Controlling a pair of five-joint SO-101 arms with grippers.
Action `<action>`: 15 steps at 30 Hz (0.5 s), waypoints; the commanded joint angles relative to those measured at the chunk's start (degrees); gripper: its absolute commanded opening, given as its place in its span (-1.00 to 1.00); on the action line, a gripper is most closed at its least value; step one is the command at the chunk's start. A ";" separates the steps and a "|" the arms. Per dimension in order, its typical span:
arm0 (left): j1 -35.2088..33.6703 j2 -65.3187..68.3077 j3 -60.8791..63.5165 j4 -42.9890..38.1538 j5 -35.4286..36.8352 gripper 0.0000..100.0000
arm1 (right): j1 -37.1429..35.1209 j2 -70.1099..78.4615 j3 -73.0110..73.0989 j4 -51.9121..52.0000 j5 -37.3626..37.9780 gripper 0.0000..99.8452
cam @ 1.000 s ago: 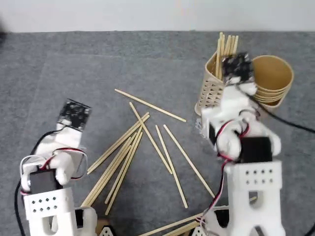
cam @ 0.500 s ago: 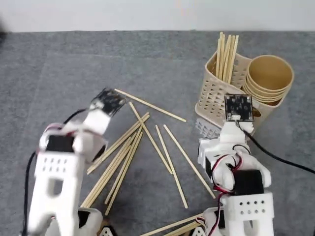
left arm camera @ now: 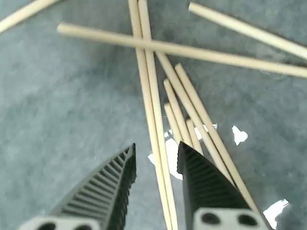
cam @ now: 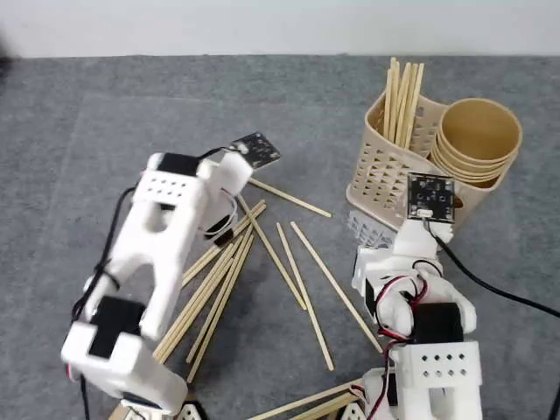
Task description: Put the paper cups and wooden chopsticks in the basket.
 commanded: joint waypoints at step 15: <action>1.41 25.41 -25.10 0.35 1.93 -0.76 | 2.07 -1.01 -0.26 -0.84 -0.70 -0.98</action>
